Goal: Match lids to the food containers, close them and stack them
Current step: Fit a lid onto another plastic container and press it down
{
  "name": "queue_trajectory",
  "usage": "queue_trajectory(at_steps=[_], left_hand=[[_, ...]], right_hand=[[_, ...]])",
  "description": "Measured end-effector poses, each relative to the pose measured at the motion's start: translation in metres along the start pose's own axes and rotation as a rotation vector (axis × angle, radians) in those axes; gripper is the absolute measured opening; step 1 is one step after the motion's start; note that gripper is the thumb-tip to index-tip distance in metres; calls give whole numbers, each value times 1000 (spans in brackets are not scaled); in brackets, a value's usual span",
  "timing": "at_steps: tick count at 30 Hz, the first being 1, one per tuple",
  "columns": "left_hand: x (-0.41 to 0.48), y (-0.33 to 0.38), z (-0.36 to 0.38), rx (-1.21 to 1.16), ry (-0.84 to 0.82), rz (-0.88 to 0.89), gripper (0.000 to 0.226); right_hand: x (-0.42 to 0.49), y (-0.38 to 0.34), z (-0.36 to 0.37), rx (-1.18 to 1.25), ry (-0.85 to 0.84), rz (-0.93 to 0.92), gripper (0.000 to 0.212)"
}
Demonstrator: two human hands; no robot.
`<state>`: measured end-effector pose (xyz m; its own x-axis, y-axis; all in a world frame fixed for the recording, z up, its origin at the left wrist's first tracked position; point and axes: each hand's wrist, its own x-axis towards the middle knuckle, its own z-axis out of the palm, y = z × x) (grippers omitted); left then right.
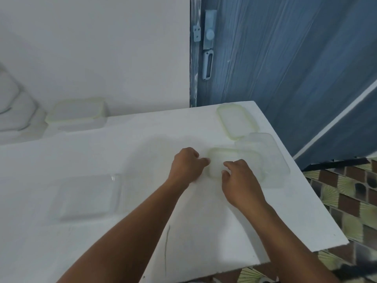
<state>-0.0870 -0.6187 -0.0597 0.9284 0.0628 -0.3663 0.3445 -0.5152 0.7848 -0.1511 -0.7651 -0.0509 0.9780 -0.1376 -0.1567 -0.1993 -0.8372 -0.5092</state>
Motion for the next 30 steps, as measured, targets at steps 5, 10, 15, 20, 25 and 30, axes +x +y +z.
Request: queue_trajectory(at_steps=[5, 10, 15, 20, 25, 30], left_hand=[[0, -1, 8, 270, 36, 84, 69], [2, -6, 1, 289, 73, 87, 60], [7, -23, -25, 269, 122, 53, 55], [8, -27, -31, 241, 134, 30, 51], [14, -25, -31, 146, 117, -8, 47], [13, -24, -41, -187, 64, -94, 35]], right_hand=[[-3, 9, -6, -62, 0, -14, 39], [-3, 16, -11, -67, -6, -12, 36], [-3, 20, -11, -92, -13, -1, 34], [0, 16, -5, -119, -18, -5, 33], [3, 15, -5, -102, -32, 12, 38], [5, 15, -10, -9, -14, 60, 43]])
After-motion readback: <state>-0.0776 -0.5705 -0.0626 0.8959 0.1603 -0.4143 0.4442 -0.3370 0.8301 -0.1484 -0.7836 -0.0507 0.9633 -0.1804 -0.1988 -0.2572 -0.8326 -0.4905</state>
